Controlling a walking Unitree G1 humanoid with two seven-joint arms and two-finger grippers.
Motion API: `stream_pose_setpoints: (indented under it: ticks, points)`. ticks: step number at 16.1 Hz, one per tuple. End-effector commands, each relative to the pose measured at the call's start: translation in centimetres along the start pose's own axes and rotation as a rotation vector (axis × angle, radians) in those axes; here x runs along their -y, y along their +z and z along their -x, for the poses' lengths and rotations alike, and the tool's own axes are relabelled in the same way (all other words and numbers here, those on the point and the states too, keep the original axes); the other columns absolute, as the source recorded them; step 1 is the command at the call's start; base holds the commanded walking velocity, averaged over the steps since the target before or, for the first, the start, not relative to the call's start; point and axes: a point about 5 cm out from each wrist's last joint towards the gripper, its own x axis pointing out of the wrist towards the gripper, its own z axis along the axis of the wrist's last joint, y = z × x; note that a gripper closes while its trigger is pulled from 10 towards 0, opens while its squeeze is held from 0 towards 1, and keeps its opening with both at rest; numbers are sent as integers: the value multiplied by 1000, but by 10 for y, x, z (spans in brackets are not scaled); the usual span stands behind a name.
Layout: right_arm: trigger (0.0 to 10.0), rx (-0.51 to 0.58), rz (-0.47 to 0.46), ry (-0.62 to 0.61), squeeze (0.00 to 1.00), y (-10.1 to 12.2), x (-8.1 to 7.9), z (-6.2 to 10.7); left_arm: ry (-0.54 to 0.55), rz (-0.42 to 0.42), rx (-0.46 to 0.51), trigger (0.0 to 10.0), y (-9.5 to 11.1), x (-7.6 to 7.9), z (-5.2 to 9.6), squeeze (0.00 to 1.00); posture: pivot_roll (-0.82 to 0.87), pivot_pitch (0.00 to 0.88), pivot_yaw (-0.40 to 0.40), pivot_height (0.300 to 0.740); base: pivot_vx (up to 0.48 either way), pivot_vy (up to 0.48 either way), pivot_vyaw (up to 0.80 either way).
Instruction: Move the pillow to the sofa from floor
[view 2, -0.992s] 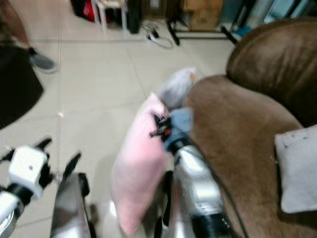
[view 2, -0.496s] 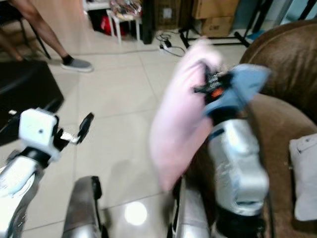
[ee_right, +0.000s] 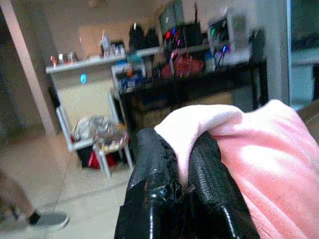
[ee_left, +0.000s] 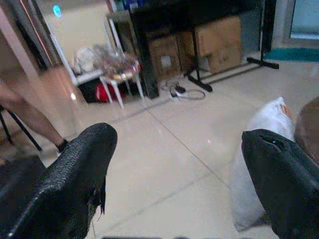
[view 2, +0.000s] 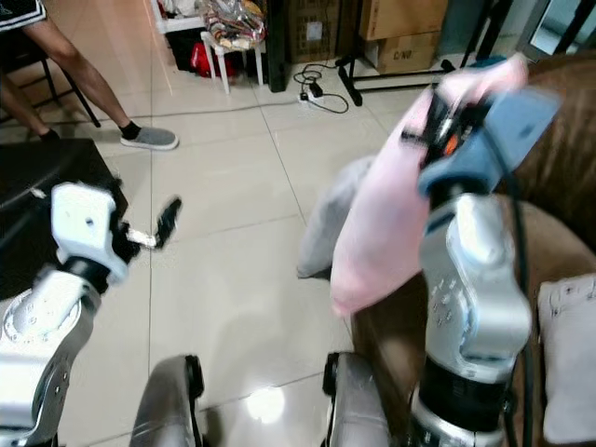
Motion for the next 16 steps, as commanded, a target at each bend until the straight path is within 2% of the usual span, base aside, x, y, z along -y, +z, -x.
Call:
stream_pose_setpoints:
  ticks: [1, 2, 3, 4, 5, 8, 9, 10, 12, 16]
  points:
    - [10000, 25, -1, 32, 0, 5, -8, 4, -1, -21, -4, 10000, 1, 0, 2, 847, -36, 0, 17, 636, 0, 0, 0]
    - [10000, -20, -4, 41, 0, -8, -11, 12, -5, -22, -52, 10000, -8, 1, 3, 867, -47, 0, 24, 651, 0, 0, 0]
    - [10000, -29, -4, 45, 0, -10, -11, 14, -8, -29, -56, 10000, -9, 1, 3, 867, -49, 0, 24, 656, 0, 0, 0]
    - [10000, -53, -1, 47, 0, -17, -11, 18, 4, -87, -19, 10000, -9, 0, 2, 898, -55, 0, 26, 666, 0, 0, 0]
    - [10000, -71, 9, 40, 0, -20, -10, 21, 16, -105, -12, 10000, -10, -1, 2, 890, -57, 0, 26, 676, 0, 0, 0]
    - [10000, -81, 13, 17, 0, -22, -4, 20, 121, -165, 39, 10000, -7, -8, -3, 831, -51, 0, 33, 701, 0, 0, 0]
    - [10000, -83, -2, -6, 0, -23, -1, 20, 67, -140, 21, 10000, -7, -7, -3, 714, -51, 0, 30, 711, 0, 0, 0]
    - [10000, -77, -18, -17, 0, -22, -1, 20, 34, -120, 18, 10000, -7, -6, -1, 690, -52, 0, 32, 721, 0, 0, 0]
    - [10000, -65, -26, -18, 0, -19, 0, 21, 44, -133, 39, 10000, -4, -7, -1, 682, -43, 0, 32, 740, 0, 0, 0]
    - [10000, -101, -44, -28, 0, -32, -3, 29, 58, -160, 48, 10000, -6, -10, -1, 631, -43, 0, 19, 740, 0, 0, 0]
